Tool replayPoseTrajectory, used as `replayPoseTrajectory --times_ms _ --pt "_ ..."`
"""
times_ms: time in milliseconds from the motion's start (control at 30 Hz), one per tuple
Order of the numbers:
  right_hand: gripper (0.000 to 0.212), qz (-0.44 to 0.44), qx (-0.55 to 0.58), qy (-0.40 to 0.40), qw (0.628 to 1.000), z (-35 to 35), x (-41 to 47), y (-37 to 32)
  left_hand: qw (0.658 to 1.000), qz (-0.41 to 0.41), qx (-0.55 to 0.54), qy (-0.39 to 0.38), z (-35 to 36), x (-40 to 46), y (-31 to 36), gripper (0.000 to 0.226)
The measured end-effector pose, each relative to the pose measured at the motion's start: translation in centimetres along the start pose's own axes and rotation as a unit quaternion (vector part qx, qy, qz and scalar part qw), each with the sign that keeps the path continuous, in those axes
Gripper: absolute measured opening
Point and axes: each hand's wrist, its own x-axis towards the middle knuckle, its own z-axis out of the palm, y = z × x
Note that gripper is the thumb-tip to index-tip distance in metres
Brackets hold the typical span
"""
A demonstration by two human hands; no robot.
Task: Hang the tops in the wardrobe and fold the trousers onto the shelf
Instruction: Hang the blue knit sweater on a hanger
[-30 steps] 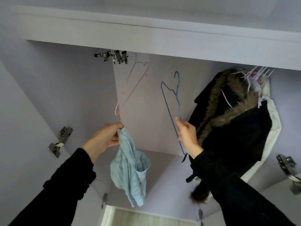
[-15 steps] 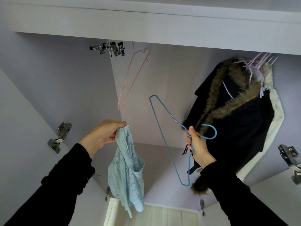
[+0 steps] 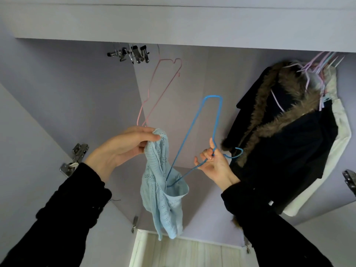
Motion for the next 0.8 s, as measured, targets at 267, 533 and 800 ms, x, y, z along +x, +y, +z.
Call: replayPoseTrajectory --times_ms 267,533,800 --pt "0.044 -0.112 -0.368 0.091 0.918 -0.9 1.2 0.8 0.990 0.036 -0.021 0.136 -3.2 -0.8 0.5 0.022" --pt "0.053 -0.200 -0.564 0.080 0.797 0.5 0.9 -1.6 0.955 -0.001 0.152 0.255 -4.2 0.6 -3.0 0.020" --pt "0.052 -0.205 -0.703 -0.027 0.680 4.0 -0.3 -3.3 0.942 0.031 0.265 0.203 -2.5 2.0 -4.2 0.018"
